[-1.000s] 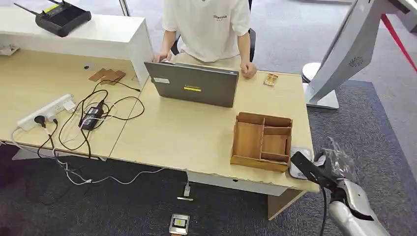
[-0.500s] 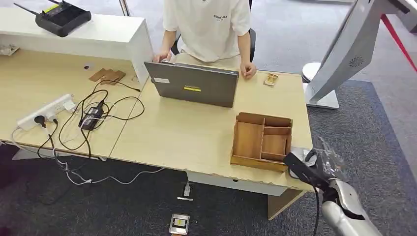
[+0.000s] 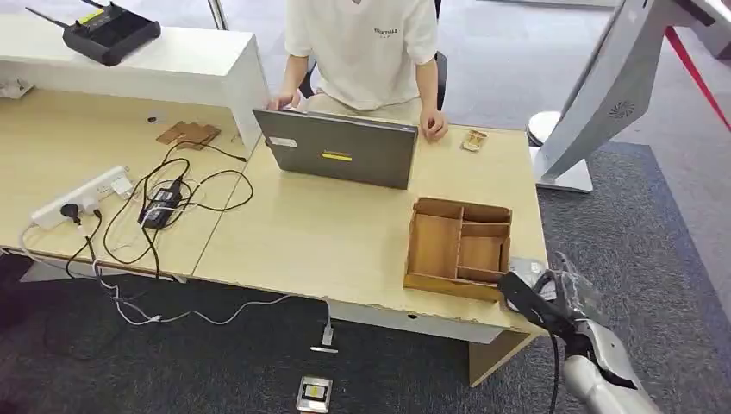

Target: Pass the card to the sensor for recognition and then transmit it.

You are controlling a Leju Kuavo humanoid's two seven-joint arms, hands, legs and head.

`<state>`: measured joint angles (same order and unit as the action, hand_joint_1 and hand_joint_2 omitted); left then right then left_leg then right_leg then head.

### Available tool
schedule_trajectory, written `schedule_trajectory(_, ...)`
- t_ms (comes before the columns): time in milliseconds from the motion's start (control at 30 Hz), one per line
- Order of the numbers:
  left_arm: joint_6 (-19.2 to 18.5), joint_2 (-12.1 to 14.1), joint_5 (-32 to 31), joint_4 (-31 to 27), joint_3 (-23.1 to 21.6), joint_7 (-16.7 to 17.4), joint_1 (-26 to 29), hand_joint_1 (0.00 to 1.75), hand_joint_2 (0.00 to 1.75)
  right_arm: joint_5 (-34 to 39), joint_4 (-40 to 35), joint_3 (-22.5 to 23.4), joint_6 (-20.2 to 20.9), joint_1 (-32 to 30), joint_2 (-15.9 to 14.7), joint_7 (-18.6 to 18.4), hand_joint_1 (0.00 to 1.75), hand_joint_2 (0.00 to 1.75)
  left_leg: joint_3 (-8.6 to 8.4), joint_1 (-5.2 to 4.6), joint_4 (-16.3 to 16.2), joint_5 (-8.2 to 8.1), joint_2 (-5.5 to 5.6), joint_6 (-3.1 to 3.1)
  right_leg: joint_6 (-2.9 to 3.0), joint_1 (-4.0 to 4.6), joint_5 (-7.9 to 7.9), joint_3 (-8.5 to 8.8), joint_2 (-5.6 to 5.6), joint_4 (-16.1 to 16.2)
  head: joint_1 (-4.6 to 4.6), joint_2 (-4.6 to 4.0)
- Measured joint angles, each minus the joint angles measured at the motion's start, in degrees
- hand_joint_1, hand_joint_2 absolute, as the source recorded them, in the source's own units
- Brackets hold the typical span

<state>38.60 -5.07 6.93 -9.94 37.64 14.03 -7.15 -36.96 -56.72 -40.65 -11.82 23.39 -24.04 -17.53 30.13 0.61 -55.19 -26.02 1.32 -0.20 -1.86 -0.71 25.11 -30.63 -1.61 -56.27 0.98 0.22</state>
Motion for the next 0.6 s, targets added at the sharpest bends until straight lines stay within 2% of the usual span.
schedule_trajectory(333,1.05,-0.46,0.83,0.0,0.96,-0.02,-0.04,0.0,1.75,0.98,3.73,0.15,-0.33,0.53,0.52,0.92,1.75,1.75,-0.38,-0.01,0.0,-0.02,0.01,0.02,-0.01,0.0,0.01,0.38,0.0,0.04,0.0,0.0)
schedule_trajectory(600,1.46,-0.57,-0.57,0.61,2.54,-1.31,0.03,0.0,1.75,-0.42,4.24,0.39,-2.97,1.86,0.85,1.51,1.71,1.75,-0.4,-0.02,0.0,-0.01,0.01,0.02,-0.02,0.0,0.0,0.46,0.0,0.03,0.0,0.0)
